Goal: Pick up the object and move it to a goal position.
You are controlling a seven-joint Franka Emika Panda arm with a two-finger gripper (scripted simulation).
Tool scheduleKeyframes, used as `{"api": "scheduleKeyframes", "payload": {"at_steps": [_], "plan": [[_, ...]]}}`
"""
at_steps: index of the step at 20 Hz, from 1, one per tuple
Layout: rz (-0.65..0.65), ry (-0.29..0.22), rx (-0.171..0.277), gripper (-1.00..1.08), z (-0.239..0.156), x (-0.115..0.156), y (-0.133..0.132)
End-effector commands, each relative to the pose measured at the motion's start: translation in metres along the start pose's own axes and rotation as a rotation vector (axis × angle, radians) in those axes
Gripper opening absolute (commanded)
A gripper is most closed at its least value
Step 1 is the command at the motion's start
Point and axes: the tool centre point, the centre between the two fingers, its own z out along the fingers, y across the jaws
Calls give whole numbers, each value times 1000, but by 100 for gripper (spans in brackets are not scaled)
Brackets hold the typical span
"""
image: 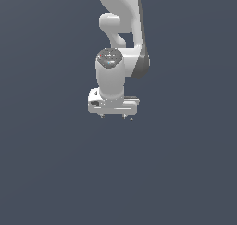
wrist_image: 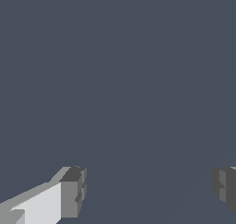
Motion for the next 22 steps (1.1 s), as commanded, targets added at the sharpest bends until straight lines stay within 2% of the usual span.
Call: {"api": "scheduleKeyframes", "payload": {"at_steps": [1, 10, 16, 22], "plan": [[0, 0, 0, 100, 0, 0, 0], [54, -34, -16, 100, 6, -6, 36], [34, -31, -15, 100, 8, -6, 32], [-56, -29, -18, 100, 18, -11, 19]]}}
